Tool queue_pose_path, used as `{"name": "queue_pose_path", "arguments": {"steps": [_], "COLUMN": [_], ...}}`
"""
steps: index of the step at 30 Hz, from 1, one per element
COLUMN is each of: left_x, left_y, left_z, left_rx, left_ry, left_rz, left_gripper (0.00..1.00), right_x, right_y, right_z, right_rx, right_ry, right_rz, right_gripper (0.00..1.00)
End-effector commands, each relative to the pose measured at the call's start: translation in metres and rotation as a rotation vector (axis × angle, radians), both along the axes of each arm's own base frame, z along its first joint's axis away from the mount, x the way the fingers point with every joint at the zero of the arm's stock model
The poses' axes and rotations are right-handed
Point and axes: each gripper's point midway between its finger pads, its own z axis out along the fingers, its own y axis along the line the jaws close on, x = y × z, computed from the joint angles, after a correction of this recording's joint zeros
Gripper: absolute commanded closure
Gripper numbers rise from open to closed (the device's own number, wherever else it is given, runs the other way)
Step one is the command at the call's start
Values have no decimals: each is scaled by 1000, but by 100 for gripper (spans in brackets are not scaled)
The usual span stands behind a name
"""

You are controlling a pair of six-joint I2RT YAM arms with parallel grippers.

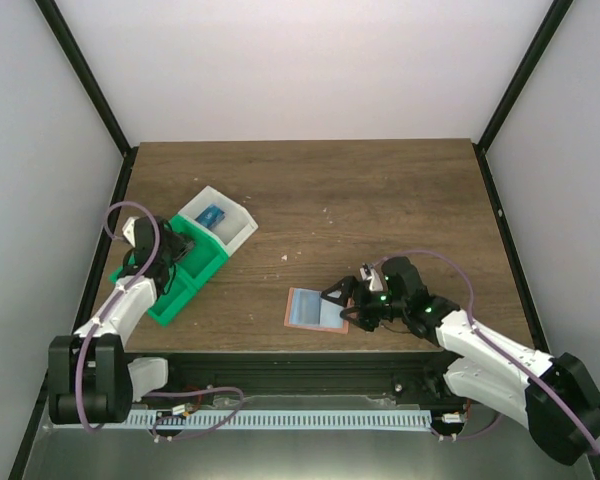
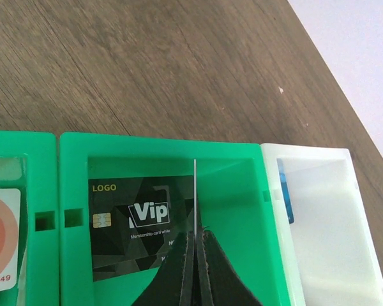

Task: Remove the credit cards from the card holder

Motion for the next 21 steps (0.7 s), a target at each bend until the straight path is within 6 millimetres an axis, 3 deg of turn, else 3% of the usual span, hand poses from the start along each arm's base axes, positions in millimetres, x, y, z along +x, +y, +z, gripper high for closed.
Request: {"name": "queue_pose_path", "arguments": {"steps": [1,13,21], "left_x": [8,10,15], "left_y": [2,7,8], "left_z": [-3,-11,-7], "left_rx": [3,30,46], "left_ry": [-10,0,-21], "left_rz": [3,20,19], "left_gripper": [100,100,100], "right_x": [8,4,5], "right_y": [5,4,2], "right_z": [17,19,30], "right_rx": [18,15,29], "right_ry": [-29,-46,-84], "right_rz": [5,27,12], "right_gripper": [0,0,0]}}
